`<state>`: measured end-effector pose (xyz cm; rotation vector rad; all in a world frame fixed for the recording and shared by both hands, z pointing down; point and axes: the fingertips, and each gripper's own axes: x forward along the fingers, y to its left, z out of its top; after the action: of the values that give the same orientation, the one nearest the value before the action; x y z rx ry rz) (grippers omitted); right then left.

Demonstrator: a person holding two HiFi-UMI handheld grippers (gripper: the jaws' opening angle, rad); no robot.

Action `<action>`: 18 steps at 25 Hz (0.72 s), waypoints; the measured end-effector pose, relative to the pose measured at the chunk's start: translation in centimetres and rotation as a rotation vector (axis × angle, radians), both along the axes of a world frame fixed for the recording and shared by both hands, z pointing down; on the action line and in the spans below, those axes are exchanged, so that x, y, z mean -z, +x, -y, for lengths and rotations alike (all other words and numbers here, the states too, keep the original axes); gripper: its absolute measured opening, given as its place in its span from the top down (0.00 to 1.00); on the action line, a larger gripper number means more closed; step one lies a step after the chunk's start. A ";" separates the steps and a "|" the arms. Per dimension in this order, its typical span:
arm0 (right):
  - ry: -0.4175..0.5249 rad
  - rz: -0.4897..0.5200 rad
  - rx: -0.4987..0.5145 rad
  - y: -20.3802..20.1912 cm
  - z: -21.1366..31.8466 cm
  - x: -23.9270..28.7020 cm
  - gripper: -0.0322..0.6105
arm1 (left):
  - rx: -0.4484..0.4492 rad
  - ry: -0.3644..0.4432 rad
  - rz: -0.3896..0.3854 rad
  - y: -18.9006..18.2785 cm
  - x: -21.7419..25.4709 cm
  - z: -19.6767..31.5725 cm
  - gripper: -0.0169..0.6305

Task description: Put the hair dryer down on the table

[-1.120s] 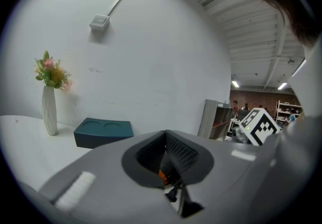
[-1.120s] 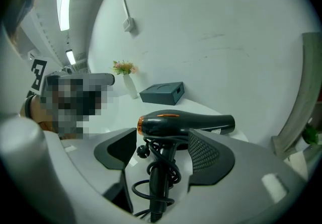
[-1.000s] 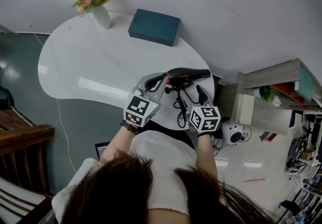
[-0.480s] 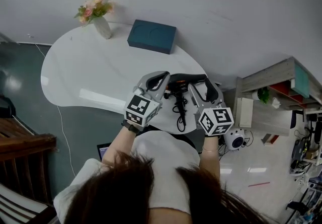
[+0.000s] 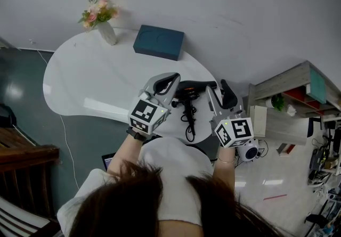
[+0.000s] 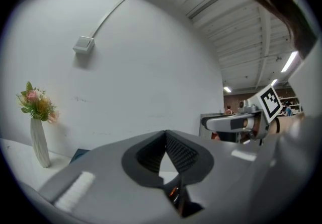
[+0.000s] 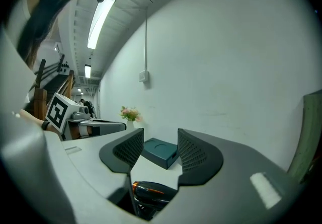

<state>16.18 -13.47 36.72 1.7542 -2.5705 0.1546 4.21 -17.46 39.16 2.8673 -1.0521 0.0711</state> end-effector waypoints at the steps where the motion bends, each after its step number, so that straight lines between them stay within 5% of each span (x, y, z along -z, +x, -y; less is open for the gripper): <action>1: 0.013 0.000 0.003 0.0 0.0 0.3 0.64 | 0.000 0.001 0.000 0.0 0.1 0.0 0.88; 18: 0.029 0.079 -0.033 1.2 1.5 0.6 0.95 | 0.021 -0.024 -0.017 -0.7 -0.1 1.2 0.88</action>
<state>17.37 -14.93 36.11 1.8380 -2.6108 0.1925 3.47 -18.65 39.23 2.8299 -1.0704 0.0580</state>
